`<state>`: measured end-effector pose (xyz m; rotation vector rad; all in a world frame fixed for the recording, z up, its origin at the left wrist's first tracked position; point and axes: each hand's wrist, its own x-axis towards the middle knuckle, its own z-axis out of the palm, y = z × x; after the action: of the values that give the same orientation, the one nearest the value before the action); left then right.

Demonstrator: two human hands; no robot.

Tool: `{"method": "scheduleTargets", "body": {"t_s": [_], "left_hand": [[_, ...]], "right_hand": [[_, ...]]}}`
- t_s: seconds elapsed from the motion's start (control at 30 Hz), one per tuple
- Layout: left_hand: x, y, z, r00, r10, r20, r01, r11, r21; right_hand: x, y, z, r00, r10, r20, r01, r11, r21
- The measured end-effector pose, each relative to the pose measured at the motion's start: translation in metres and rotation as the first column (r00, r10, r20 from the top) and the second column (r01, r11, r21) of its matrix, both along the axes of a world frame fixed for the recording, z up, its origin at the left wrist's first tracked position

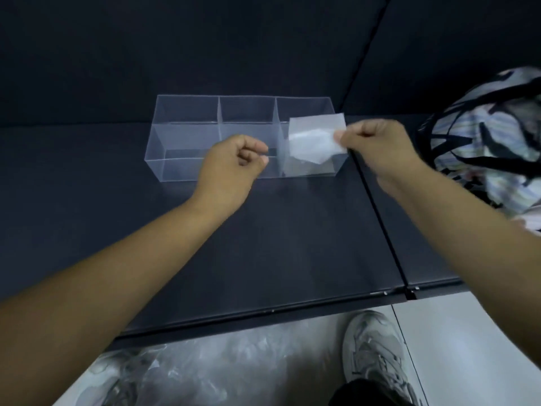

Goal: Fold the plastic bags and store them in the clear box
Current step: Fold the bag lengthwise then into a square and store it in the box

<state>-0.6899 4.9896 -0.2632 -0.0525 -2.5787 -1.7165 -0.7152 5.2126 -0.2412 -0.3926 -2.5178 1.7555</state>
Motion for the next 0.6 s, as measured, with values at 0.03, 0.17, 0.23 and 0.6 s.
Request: {"method": "scheduleTargets", "body": {"t_s": [0.03, 0.17, 0.23, 0.6], "left_hand": [[-0.005, 0.002, -0.002, 0.995, -0.031, -0.091, 0.016, 0.986, -0.163], [-0.005, 0.001, -0.028, 0.968, -0.246, -0.049, 0.147, 0.716, -0.682], [0.001, -0.003, -0.039, 0.958, -0.282, -0.053, 0.137, 0.613, -0.778], [0.007, -0.022, -0.044, 0.940, -0.342, -0.013, 0.186, 0.544, -0.818]], "right_hand": [[-0.015, 0.003, -0.002, 0.999, -0.030, 0.032, 0.029, 0.998, 0.053], [-0.048, -0.002, -0.027, 0.984, -0.044, 0.174, -0.037, 0.899, 0.437], [-0.050, -0.009, -0.033, 0.987, -0.059, 0.149, -0.044, 0.796, 0.604], [-0.030, -0.019, -0.039, 0.818, 0.487, 0.307, -0.520, 0.395, 0.757]]}}
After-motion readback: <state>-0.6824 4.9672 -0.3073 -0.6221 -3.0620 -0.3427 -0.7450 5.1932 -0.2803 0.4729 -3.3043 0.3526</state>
